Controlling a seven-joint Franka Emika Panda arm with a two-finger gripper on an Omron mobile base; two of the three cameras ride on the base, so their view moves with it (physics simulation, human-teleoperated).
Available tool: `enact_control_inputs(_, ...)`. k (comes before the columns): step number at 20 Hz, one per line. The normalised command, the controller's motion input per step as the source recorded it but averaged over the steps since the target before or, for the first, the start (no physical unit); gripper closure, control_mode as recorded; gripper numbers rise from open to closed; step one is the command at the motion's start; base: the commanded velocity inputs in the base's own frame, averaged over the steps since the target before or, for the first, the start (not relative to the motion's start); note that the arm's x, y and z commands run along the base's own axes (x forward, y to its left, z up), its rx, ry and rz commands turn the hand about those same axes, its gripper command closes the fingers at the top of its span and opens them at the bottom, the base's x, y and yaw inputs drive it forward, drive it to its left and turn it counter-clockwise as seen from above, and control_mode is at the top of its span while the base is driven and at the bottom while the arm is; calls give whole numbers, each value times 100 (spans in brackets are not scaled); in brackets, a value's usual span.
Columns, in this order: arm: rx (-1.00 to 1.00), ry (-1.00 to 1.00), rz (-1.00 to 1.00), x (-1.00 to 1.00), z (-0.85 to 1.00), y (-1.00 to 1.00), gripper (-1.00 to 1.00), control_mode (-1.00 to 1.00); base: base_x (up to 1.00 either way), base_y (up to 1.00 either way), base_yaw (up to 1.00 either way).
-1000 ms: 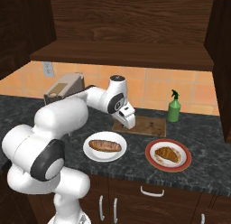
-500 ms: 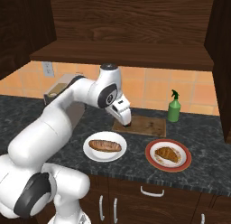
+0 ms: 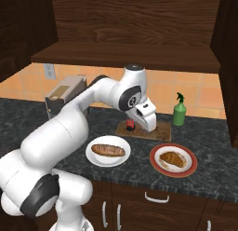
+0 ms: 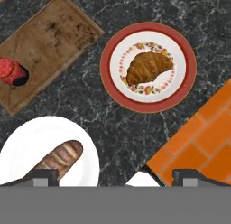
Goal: From the different types of pastries on the counter, select a croissant and place it on the cutting board. Then retrieve a jar of jam from the cabinet and place it alongside the croissant on the cutting board.
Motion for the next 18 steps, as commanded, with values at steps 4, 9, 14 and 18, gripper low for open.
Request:
enact_control_inputs(4,-2,-11,-16,-100,-85,-61,-100,-100,0,0,0)
enact_control_inputs(9,-3,-9,-17,-78,-59,-22,-100,-100,0,0,0)
enact_control_inputs(14,-1,9,-22,87,-3,-27,-100,-100,0,0,0)
enact_control_inputs(18,2,11,-6,43,-10,-36,-100,-100,0,0,0)
